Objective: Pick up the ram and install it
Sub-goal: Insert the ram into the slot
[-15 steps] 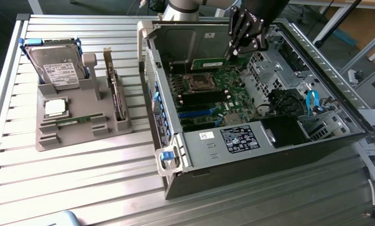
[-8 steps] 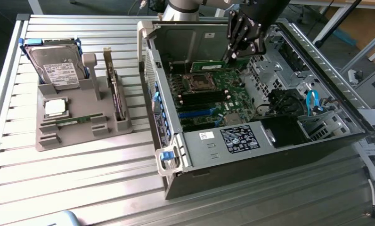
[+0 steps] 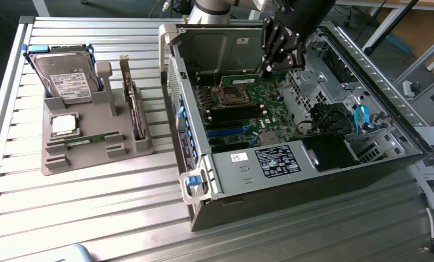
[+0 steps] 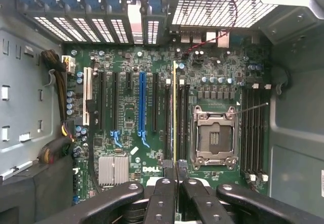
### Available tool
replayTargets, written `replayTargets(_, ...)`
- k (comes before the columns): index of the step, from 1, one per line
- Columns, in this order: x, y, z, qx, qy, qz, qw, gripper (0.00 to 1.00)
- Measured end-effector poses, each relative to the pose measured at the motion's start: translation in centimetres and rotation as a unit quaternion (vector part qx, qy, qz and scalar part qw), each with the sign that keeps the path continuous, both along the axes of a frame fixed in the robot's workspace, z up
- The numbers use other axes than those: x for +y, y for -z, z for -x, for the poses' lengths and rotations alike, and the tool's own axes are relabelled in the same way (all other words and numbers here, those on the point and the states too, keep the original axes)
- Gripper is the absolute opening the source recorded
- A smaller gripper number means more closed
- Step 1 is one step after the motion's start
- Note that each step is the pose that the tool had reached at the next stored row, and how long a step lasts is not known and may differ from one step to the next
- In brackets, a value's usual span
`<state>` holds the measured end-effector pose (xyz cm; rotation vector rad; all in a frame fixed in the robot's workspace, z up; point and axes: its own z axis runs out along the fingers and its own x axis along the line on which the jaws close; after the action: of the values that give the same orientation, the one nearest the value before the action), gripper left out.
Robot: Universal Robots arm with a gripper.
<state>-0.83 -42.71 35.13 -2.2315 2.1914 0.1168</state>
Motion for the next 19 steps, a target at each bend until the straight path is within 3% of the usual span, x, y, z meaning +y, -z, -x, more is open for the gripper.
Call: replayTargets(19,0.00,2.34,0.0,0.0000,0.000,0.0001,1.0000,0.12)
